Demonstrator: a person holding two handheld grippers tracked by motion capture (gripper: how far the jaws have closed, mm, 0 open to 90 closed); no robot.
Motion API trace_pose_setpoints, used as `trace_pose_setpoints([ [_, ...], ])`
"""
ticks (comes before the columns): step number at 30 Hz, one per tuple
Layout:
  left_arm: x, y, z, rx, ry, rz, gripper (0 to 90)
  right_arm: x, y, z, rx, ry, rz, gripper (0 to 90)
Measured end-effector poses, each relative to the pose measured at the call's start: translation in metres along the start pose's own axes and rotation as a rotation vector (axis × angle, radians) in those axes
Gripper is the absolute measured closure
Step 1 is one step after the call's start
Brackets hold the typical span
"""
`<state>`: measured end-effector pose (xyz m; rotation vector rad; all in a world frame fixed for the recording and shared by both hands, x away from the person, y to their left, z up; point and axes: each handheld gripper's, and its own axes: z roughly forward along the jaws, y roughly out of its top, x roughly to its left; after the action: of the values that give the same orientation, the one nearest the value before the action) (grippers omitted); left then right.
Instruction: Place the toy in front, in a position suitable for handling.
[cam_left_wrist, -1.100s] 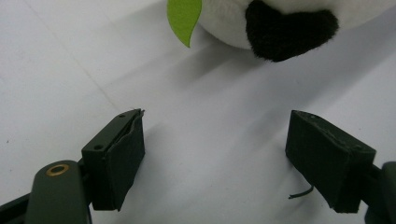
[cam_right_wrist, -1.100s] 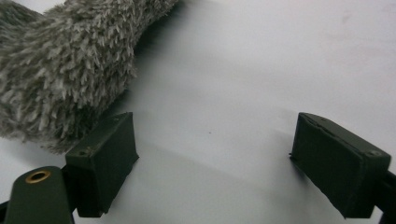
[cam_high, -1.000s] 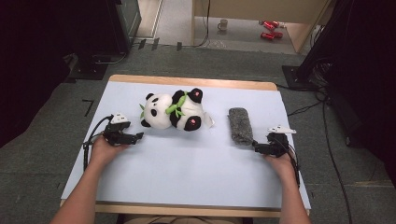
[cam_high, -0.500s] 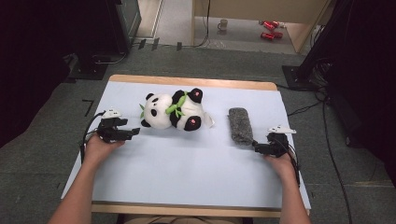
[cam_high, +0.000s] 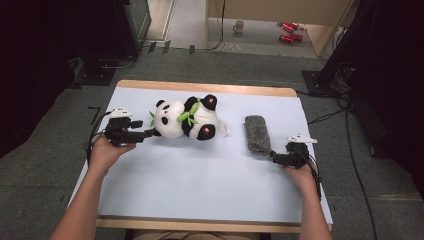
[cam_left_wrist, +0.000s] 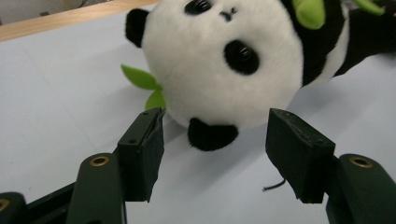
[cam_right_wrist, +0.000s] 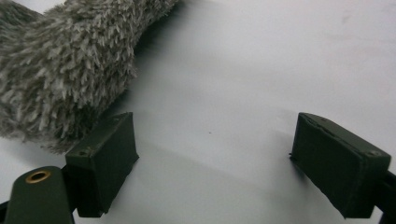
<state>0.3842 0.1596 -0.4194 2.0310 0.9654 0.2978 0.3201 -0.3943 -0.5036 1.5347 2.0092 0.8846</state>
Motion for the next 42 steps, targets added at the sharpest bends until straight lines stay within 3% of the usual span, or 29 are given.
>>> trace_pose_setpoints([
  [3,-0.006,0.010,0.000,-0.018,0.003,0.009,34.9,0.000,0.000,0.000,0.001,0.000,0.001,13.4],
  [11,-0.024,0.032,0.005,-0.025,-0.034,0.022,34.2,0.001,0.000,0.000,0.000,-0.006,0.005,13.5],
  [17,-0.041,0.052,0.009,-0.041,-0.070,0.068,40.3,0.002,0.000,-0.001,-0.001,-0.014,0.009,13.7],
  [27,-0.045,0.081,0.027,-0.051,-0.099,0.061,45.1,0.003,-0.002,-0.002,-0.001,-0.020,0.021,13.8],
  [30,-0.048,0.088,0.036,-0.044,-0.106,0.075,45.3,0.003,-0.002,-0.003,-0.003,-0.018,0.025,13.9],
  [36,-0.051,0.094,0.057,-0.021,-0.118,0.070,47.0,0.003,-0.003,-0.003,-0.006,-0.023,0.020,13.9],
  [40,-0.052,0.101,0.066,-0.029,-0.102,0.089,49.0,0.004,-0.003,-0.003,-0.006,-0.025,0.021,13.9],
  [42,-0.052,0.104,0.072,-0.013,-0.119,0.075,48.0,0.004,-0.003,-0.003,-0.006,-0.024,0.022,13.9],
])
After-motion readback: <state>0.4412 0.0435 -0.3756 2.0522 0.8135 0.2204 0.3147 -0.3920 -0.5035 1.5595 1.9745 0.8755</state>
